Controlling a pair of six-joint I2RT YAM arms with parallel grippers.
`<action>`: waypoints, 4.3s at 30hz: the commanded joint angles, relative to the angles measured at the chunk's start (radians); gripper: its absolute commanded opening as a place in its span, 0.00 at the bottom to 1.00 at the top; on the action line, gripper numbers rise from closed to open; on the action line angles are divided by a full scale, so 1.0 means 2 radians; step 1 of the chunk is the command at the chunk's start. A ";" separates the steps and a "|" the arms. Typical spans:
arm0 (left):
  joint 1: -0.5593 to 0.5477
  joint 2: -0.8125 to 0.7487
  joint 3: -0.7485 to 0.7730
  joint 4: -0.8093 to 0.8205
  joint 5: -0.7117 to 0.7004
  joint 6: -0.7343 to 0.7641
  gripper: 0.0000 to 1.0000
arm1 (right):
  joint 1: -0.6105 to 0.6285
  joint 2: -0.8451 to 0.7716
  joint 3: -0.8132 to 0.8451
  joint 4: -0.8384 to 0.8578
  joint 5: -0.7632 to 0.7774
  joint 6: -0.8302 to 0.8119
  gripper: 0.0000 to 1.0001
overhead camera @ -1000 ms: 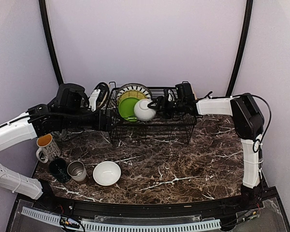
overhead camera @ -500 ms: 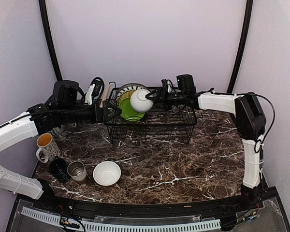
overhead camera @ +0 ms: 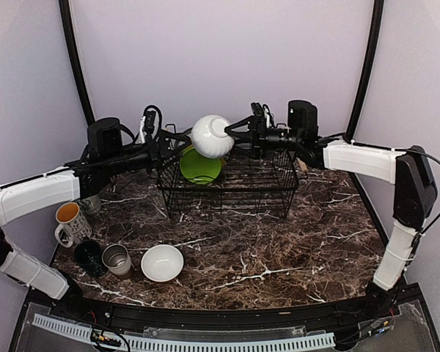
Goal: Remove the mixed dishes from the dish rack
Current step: Pass from the right arm to the left, then place the bowl at the center of the board, then grab the plate from the dish rack.
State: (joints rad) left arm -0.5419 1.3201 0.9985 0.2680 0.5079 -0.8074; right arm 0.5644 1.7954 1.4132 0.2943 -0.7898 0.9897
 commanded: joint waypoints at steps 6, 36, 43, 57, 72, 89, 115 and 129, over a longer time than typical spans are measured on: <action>0.003 0.117 -0.009 0.389 0.122 -0.204 0.81 | 0.023 0.000 -0.019 0.137 -0.035 0.087 0.66; -0.007 0.126 -0.019 0.509 0.118 -0.269 0.03 | 0.028 0.040 -0.037 0.264 -0.055 0.189 0.67; -0.009 0.096 -0.024 0.476 0.115 -0.247 0.01 | 0.022 0.026 -0.053 0.241 -0.051 0.156 0.98; -0.023 0.001 0.000 0.074 0.051 -0.044 0.01 | -0.013 -0.044 -0.054 -0.028 0.038 -0.045 0.99; -0.228 0.001 0.072 -0.311 -0.194 0.159 0.01 | -0.028 -0.132 -0.032 -0.234 0.199 -0.220 0.99; -0.329 0.167 0.115 -0.384 -0.244 0.196 0.01 | -0.028 -0.128 -0.041 -0.230 0.207 -0.239 0.99; -0.223 0.008 0.063 -0.330 -0.159 0.213 0.68 | 0.002 0.220 0.300 -0.253 0.183 -0.430 0.89; -0.077 -0.067 0.079 -0.311 -0.146 0.232 0.83 | 0.003 0.325 0.394 -0.270 0.154 -0.434 0.66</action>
State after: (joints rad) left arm -0.7444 1.2289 1.1492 -0.3782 0.2131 -0.3691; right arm 0.5659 2.4050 2.1464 -0.2481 -0.4904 0.1509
